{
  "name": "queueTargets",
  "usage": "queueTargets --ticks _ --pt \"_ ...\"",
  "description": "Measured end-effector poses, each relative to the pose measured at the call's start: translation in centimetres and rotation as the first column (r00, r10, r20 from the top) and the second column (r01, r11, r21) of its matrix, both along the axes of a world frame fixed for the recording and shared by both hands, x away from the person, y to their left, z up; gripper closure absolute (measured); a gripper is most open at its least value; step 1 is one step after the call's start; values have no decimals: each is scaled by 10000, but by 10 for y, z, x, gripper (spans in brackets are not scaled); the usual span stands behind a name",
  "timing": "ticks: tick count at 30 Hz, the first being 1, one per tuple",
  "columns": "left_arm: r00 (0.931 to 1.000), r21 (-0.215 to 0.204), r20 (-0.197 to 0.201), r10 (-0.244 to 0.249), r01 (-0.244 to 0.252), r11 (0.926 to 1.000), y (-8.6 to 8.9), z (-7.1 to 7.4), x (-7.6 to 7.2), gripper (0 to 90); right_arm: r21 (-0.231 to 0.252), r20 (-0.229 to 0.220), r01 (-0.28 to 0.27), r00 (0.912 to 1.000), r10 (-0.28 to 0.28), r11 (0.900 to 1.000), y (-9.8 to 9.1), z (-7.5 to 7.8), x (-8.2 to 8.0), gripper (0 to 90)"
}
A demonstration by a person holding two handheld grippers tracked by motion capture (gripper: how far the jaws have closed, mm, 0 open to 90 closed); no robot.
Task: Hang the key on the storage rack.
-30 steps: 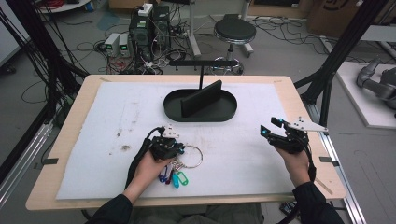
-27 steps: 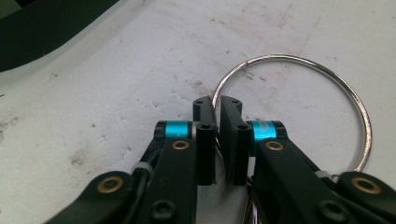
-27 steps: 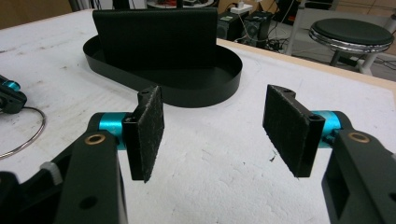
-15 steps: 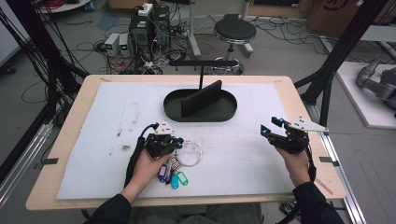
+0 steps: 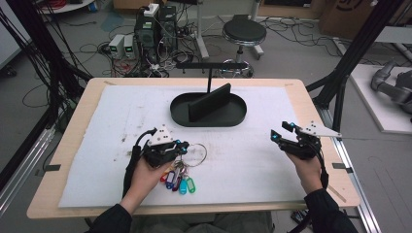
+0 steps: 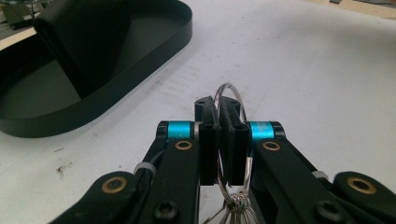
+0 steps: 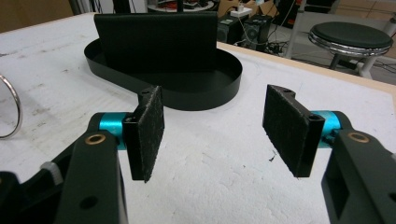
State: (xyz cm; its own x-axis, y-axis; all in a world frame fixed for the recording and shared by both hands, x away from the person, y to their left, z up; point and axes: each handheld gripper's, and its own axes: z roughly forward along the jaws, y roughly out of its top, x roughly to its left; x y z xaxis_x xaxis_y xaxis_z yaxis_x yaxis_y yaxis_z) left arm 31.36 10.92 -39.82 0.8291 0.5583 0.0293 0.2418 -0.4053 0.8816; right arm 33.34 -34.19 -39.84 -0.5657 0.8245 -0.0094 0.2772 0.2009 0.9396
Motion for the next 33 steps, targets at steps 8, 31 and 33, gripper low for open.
queueTargets --ticks 8,31,33 --pt "9976 -1 -57 -695 695 9976 -8 1 -8 859 -10 -10 -20 10000 20 10000 2 0 1 394" --pt "9959 -130 -140 -892 890 9959 1 8 -2 864 4 -48 -48 10000 48 10000 2 -1 2 395" --pt "9969 -339 -49 -781 779 9964 4 12 -2 864 -21 -4 -51 10000 51 10000 2 -1 2 395"
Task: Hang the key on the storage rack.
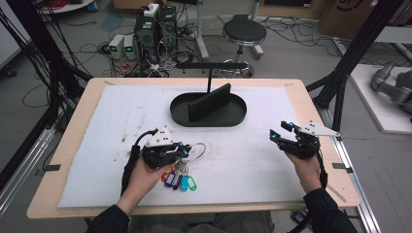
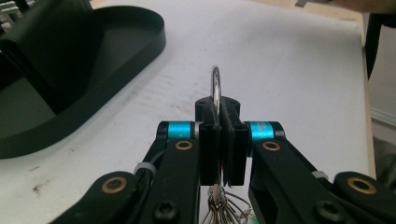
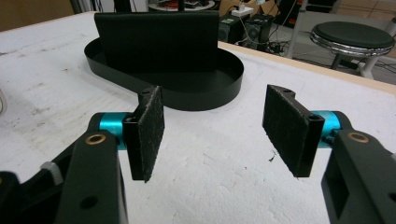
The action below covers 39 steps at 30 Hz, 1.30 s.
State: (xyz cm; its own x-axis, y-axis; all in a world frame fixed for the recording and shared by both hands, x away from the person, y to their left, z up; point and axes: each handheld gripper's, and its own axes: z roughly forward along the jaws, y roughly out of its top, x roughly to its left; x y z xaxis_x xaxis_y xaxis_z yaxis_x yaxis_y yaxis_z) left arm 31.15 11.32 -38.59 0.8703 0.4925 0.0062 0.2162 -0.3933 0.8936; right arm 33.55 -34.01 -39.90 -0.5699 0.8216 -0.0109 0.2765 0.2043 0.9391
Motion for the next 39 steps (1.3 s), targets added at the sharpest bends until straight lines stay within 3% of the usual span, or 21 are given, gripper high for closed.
queueTargets --ticks 11,20,32,39 --pt "9952 -583 767 615 -571 9967 17 31 4 865 0 -46 62 10000 -62 10000 0 -1 2 396" --pt "9856 -842 1202 1189 -1092 9904 24 51 19 865 -5 -65 60 10000 -60 10000 0 -1 3 396" --pt "9598 -1338 1622 2290 -2085 9688 32 79 49 865 64 -142 50 9999 -50 10000 -1 -1 3 396" --pt "9496 -1651 1710 2627 -2352 9578 34 87 66 865 70 -111 45 9999 -44 10000 -1 -1 3 396"
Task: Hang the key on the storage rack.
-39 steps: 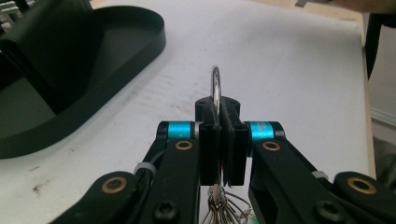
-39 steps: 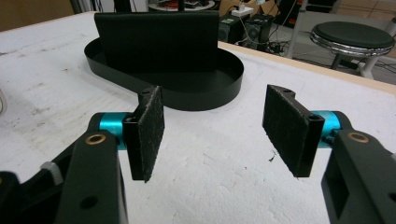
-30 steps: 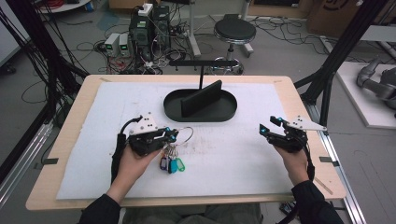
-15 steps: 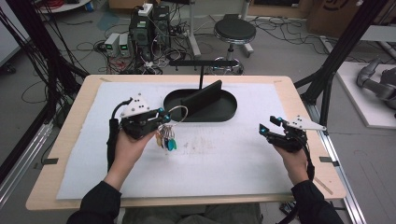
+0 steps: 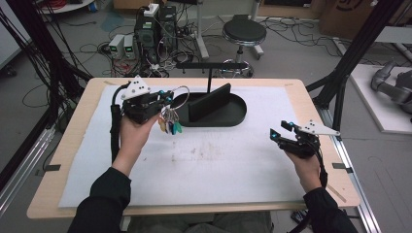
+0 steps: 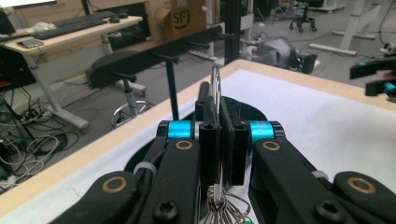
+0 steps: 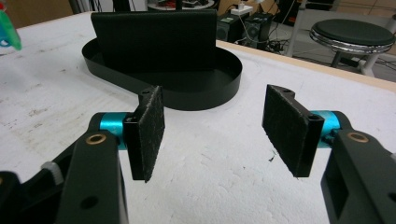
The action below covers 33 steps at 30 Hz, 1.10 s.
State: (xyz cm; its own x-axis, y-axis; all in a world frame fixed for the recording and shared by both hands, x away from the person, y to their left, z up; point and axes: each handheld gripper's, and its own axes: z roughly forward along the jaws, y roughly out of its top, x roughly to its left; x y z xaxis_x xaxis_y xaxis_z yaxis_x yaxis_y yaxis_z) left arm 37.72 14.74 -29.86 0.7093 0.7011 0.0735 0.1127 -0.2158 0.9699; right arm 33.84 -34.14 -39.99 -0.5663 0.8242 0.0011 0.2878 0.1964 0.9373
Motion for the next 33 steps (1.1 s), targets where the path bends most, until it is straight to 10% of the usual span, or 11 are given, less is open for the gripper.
queueTargets --ticks 17,33 --pt "9973 130 379 629 -635 9979 -12 11 47 865 29 18 -10 10000 10 10000 -1 0 0 396" --pt "9948 -318 -53 1015 -1016 9943 -20 -7 82 865 45 31 -54 10000 54 10000 -1 0 1 397"
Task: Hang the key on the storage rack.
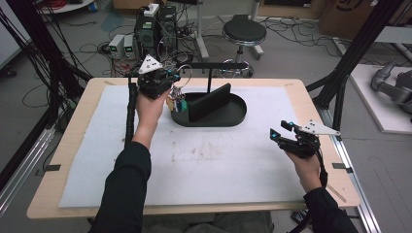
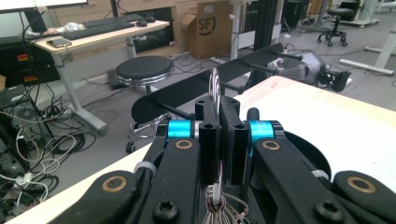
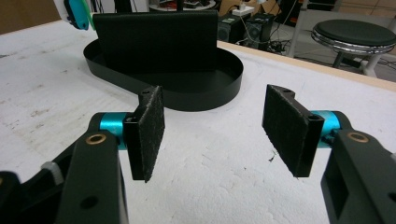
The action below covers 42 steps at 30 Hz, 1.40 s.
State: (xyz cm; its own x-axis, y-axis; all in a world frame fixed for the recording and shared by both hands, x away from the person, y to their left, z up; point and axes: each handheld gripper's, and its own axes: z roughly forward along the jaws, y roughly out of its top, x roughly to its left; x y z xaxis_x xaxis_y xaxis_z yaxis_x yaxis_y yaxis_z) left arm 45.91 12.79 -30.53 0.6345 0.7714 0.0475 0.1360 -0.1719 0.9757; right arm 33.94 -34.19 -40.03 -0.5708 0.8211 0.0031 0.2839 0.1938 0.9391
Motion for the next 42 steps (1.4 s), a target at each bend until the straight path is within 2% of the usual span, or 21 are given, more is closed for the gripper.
queueTargets --ticks 13,35,42 --pt "9993 252 -65 370 -368 9990 -2 -13 12 865 -9 -14 -23 10000 23 10000 0 0 0 397" --pt "9977 22 -335 586 -586 9983 1 -27 19 864 -44 -11 -29 10000 29 10000 0 0 0 397" --pt "9969 -219 -390 686 -695 9973 4 -30 20 863 -25 -26 -24 10000 24 10000 0 0 0 397"
